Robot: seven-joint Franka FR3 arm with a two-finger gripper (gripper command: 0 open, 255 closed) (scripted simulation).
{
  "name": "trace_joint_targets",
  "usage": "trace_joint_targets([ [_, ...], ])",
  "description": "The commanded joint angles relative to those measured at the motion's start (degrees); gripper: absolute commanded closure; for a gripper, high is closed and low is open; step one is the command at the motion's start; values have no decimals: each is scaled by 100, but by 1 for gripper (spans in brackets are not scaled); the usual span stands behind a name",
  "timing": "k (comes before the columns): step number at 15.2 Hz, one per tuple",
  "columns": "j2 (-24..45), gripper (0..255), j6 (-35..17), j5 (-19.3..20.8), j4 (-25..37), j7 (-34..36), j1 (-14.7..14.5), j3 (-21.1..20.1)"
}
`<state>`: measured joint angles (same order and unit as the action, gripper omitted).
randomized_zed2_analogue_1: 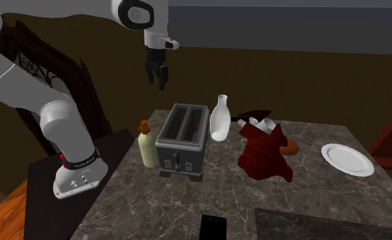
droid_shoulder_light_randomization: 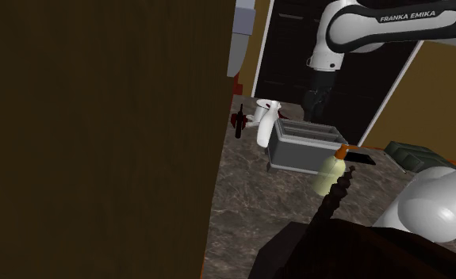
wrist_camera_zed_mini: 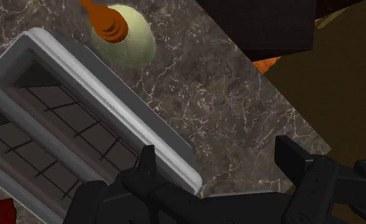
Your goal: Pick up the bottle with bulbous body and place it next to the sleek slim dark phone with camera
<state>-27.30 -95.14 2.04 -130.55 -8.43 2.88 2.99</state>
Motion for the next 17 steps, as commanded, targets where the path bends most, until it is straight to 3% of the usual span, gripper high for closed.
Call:
trace_joint_targets([
  [1, 439, 0, -195, 29, 269, -87, 26, 71],
  [9, 2132, 0, -578, 26, 1665, -524, 162, 370],
  [17, 3913, 0, -509, -172, 3589, -950, 373, 550],
])
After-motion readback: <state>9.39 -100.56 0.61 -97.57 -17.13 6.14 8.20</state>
